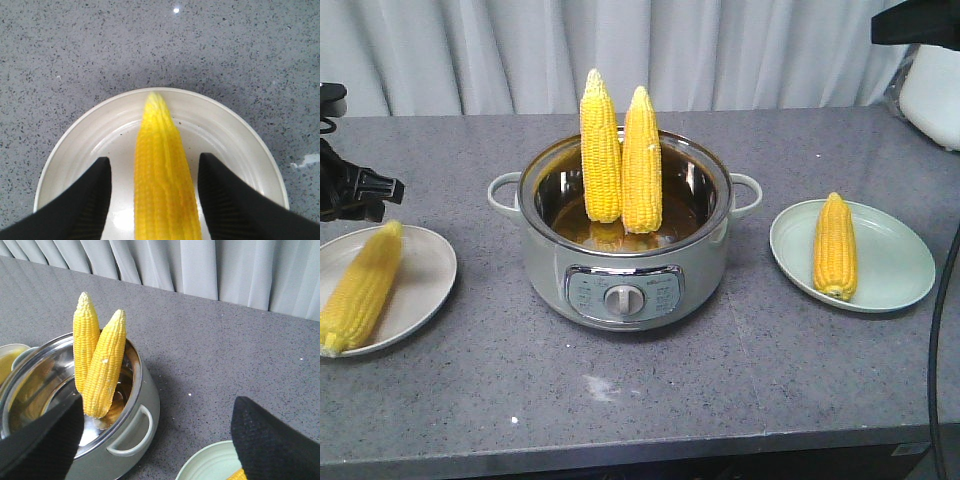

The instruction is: Distribute corn equally

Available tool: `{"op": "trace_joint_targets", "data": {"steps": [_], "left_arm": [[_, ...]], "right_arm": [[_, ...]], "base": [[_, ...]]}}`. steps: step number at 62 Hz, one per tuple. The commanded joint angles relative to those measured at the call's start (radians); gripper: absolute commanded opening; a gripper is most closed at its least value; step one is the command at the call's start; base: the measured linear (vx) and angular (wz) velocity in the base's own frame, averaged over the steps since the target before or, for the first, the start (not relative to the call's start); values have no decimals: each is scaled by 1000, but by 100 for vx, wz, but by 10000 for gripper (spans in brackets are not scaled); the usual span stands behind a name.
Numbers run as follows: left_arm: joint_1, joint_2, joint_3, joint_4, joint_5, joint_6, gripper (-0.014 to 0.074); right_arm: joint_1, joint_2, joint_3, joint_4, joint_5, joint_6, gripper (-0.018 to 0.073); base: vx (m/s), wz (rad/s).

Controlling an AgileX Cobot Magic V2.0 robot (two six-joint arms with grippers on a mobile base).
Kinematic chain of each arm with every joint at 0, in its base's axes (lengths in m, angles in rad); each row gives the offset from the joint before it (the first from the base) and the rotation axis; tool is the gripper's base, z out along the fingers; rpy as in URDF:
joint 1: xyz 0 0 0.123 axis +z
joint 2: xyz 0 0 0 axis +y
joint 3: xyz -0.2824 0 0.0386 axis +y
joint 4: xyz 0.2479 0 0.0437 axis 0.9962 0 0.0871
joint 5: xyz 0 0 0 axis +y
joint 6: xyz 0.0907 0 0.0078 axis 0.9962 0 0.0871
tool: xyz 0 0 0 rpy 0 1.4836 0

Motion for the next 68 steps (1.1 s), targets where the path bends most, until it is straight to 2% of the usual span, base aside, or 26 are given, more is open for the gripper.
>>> {"op": "trace_joint_targets", "data": {"steps": [1, 24, 35, 51, 61, 68], "left_arm": [[-1, -42, -25, -2, -33, -20, 391], [-1, -138, -26, -24, -17, -34, 377], [-2, -241, -26, -114, 18, -32, 304], [-3, -379, -26, -275, 64, 54, 127], [-3, -432, -26, -368, 61, 105, 69], [-3, -447, -25, -434, 54, 152, 54]], "right_arm": [[-4, -37, -28, 57, -24, 0, 578], [-4, -37, -28, 57, -27, -2, 578], [-4, -37, -28, 57, -25, -2, 578], [-2, -37, -28, 57, 1, -5, 578], [1, -36, -28, 153, 37, -28, 578], [56, -34, -28, 193, 20, -65, 578]], "base": [[0, 0], [0, 0], [0, 0], [0, 0], [0, 0], [0, 0]]}}
